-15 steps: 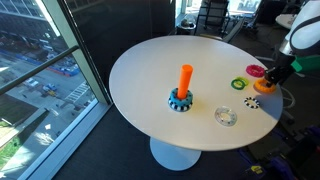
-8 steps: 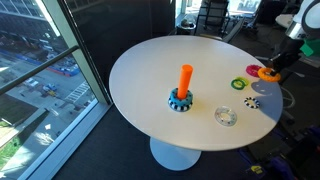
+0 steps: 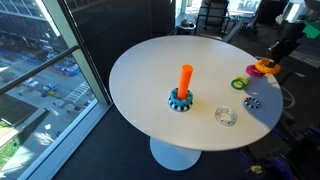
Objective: Put the orange ring on the stack
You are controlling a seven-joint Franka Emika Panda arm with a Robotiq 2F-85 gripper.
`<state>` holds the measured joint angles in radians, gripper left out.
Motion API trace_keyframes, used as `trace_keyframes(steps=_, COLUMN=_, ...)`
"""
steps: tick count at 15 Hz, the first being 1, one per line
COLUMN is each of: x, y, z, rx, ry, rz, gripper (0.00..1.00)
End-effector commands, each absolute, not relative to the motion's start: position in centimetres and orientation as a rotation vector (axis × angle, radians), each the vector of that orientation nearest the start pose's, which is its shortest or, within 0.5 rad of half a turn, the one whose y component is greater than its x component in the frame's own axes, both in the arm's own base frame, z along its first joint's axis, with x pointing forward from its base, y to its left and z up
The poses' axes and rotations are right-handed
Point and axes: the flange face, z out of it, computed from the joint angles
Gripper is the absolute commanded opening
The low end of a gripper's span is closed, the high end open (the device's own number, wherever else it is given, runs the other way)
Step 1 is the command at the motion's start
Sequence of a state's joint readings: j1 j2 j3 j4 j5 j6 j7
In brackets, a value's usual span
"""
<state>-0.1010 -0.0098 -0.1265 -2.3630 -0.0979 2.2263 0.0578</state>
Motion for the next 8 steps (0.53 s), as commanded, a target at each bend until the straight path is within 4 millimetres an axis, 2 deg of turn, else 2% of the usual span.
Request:
trace_keyframes(steps=1, x=48.0, y=-8.5, z=34.8, rx=-3.197, ry=0.273, rz=0.234, gripper=0.05)
trace_keyframes(steps=8, x=49.6, y=-1.6, z=38.7, rx=-3.234, ry=0.062, rz=0.22, gripper=0.04)
